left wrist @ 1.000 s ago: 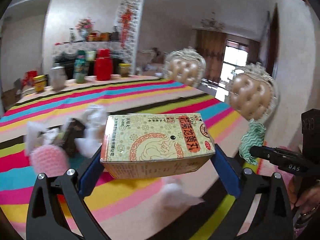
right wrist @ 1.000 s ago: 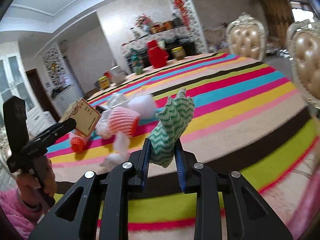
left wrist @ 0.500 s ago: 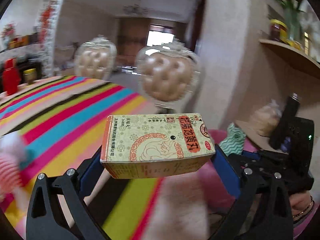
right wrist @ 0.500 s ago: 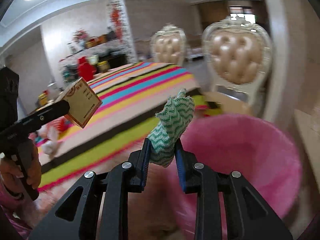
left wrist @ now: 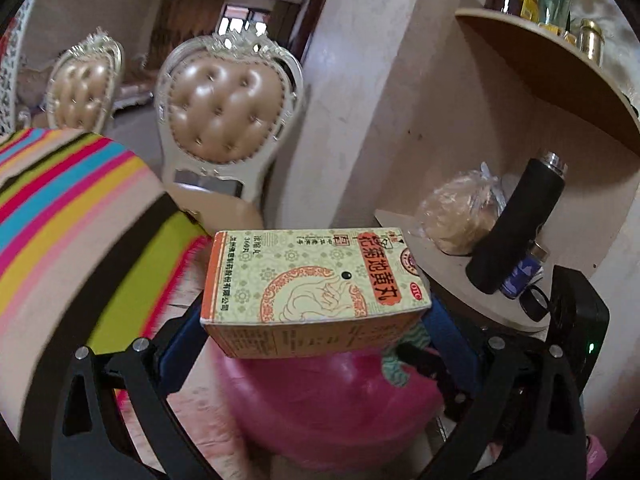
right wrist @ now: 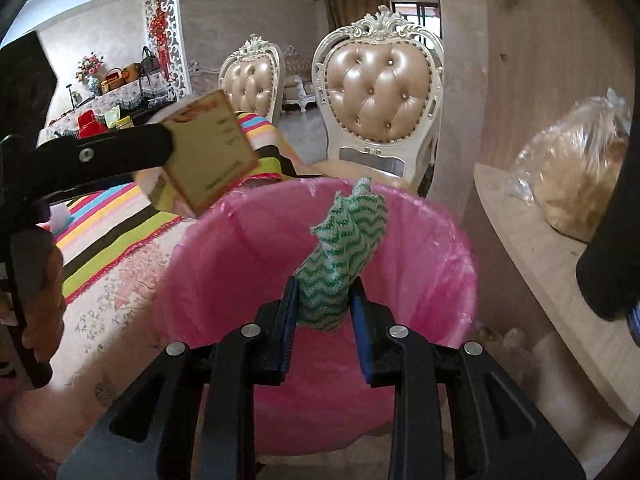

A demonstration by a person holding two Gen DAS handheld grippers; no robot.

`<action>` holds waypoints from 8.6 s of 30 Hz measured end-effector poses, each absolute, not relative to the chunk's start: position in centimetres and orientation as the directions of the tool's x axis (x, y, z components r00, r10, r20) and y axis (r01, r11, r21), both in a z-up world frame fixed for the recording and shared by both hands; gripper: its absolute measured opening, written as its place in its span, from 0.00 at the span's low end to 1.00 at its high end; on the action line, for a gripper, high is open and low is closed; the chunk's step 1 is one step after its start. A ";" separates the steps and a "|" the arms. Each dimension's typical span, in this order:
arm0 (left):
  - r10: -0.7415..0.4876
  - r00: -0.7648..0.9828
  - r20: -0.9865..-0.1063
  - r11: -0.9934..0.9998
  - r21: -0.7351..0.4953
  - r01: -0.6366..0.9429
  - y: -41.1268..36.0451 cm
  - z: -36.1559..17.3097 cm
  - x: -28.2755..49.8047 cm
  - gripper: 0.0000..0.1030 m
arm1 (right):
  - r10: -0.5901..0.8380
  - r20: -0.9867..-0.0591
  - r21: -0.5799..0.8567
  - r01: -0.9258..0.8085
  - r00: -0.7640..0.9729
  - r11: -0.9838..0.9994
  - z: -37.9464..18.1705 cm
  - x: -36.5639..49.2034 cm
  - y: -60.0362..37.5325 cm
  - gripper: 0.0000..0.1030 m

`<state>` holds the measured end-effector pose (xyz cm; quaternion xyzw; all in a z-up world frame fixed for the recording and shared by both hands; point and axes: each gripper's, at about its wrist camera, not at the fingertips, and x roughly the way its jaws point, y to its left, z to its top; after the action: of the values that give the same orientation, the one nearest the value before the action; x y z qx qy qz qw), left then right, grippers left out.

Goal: Collect trash
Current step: 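Carry both items to the pink bin and open both tools to drop them, then return both tools to the table and grasp the white tissue with the right tool, then grasp the pink foam net with orange end with the left tool while the right holds the tissue, then carry the foam net and tissue to the pink bin and release both, then return to the table and grasp the pink foam net with the right tool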

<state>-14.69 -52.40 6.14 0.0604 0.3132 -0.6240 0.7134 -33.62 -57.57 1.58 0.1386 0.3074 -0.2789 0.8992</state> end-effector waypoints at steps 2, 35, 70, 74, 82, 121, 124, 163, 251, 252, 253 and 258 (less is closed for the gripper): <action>-0.844 0.006 -0.536 0.208 -0.317 0.925 -53.2 5.7 -14.8 0.96 | -0.411 -0.640 0.081 0.589 0.649 0.804 1.1 -33.7 -57.9 0.30; -0.383 0.746 -0.545 0.913 -0.099 0.396 -10.5 6.9 -7.6 0.95 | -0.004 -0.589 0.059 0.048 0.808 0.997 5.0 -18.9 -36.0 0.82; -0.160 0.710 -0.685 0.985 -0.162 0.066 2.7 4.0 -1.1 0.95 | 0.218 -0.758 0.079 -0.246 0.614 0.966 1.5 -5.4 -21.9 0.34; -0.158 0.690 -0.706 0.985 -0.165 0.056 1.6 3.7 0.6 0.95 | 0.229 -0.751 0.092 -0.246 0.619 0.965 1.6 -5.5 -22.1 0.34; -0.120 0.680 -0.723 0.992 -0.111 0.057 -0.1 2.8 3.5 0.78 | 0.246 -0.737 0.100 -0.259 0.630 0.961 1.9 -6.0 -22.2 0.34; -0.305 0.767 -0.564 0.952 -0.193 0.237 -1.5 4.9 -4.3 0.28 | 0.213 -0.615 0.154 -0.149 0.759 0.977 3.7 -7.9 -25.1 0.35; -0.320 0.765 -0.558 0.947 -0.183 0.263 -2.4 5.3 -4.7 0.28 | 0.184 -0.600 0.108 -0.148 0.778 0.983 4.0 -8.6 -25.0 0.35; -0.754 0.454 -0.474 0.551 -0.081 0.830 -33.2 7.8 -10.5 0.30 | -0.415 -0.467 0.029 0.482 0.781 0.875 5.9 -26.5 -47.5 0.35; -0.098 0.790 -0.606 0.992 -0.127 0.025 3.1 4.3 6.3 0.96 | 0.150 -0.694 -0.024 -0.231 0.705 0.973 2.4 4.2 -20.2 0.63; -0.102 0.786 -0.610 0.992 -0.122 0.034 2.9 4.2 6.4 0.96 | 0.162 -0.696 -0.011 -0.235 0.700 0.972 2.4 4.1 -20.4 0.54; -0.106 0.784 -0.611 0.992 -0.121 0.039 2.6 4.2 6.4 0.96 | 0.162 -0.683 -0.007 -0.228 0.712 0.974 2.6 3.9 -20.6 0.51; -0.186 0.765 -0.616 0.980 -0.171 0.100 2.0 4.0 6.4 0.96 | 0.164 -0.640 0.039 -0.182 0.751 0.983 3.3 2.1 -22.6 0.36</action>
<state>6.45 2.00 4.00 -0.0642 0.3338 -0.0763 0.9373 2.12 -22.64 3.35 -0.0131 0.3408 0.0925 0.9355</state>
